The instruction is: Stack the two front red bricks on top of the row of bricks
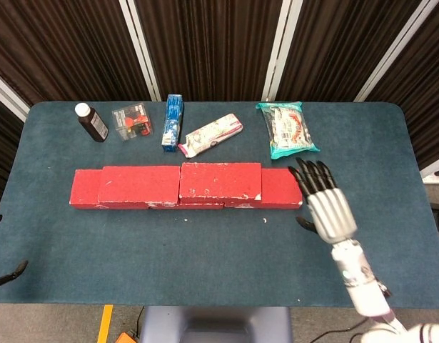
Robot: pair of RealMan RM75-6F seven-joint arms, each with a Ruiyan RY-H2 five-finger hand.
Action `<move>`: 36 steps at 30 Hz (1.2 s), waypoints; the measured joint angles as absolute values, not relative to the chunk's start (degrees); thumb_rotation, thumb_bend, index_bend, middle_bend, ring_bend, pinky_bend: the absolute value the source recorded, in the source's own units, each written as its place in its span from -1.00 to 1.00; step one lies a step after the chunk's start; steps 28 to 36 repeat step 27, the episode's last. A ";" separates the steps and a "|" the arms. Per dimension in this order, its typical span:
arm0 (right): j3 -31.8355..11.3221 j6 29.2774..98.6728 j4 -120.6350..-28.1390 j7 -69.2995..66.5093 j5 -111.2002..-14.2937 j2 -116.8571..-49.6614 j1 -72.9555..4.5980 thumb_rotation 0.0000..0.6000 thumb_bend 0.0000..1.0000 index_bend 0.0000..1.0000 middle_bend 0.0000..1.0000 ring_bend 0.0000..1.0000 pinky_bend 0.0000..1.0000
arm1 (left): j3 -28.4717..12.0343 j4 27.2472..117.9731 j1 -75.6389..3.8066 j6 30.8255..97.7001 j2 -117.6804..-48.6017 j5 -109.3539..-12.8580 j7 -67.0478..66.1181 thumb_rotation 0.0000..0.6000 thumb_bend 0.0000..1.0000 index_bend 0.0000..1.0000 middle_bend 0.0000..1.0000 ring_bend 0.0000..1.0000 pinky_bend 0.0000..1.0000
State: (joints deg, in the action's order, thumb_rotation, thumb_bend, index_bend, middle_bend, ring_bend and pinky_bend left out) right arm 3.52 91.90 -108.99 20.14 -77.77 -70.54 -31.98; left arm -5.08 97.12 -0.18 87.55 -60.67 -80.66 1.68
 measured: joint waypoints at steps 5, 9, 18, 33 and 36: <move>9.05 101.30 -101.83 8.00 -86.96 -70.44 -19.00 1.00 -0.89 -0.65 -0.82 -1.00 -1.00 | -5.19 96.30 -0.43 87.32 -60.77 -80.48 1.89 1.00 -0.62 -1.00 -1.00 -1.00 -0.97; 10.09 100.53 -98.26 4.59 -84.53 -70.00 -15.48 1.00 -0.87 -0.65 -0.82 -1.00 -1.00 | -5.32 95.53 -0.61 87.65 -60.96 -80.97 2.00 1.00 -0.62 -1.00 -1.00 -1.00 -0.98; 7.63 93.76 -97.52 9.93 -76.12 -67.83 -12.08 1.00 -0.87 -0.75 -0.83 -1.00 -1.00 | -4.64 92.86 -1.60 87.18 -61.07 -83.40 2.34 1.00 -0.61 -1.00 -1.00 -1.00 -0.99; 5.59 94.01 -97.31 10.96 -78.22 -68.08 -10.47 1.00 -0.87 -0.75 -0.83 -1.00 -1.00 | -4.25 92.38 -1.98 86.85 -61.41 -83.89 1.26 1.00 -0.61 -1.00 -1.00 -1.00 -0.99; 5.59 94.01 -97.31 10.96 -78.22 -68.08 -10.47 1.00 -0.87 -0.75 -0.83 -1.00 -1.00 | -4.25 92.38 -1.98 86.85 -61.41 -83.89 1.26 1.00 -0.61 -1.00 -1.00 -1.00 -0.99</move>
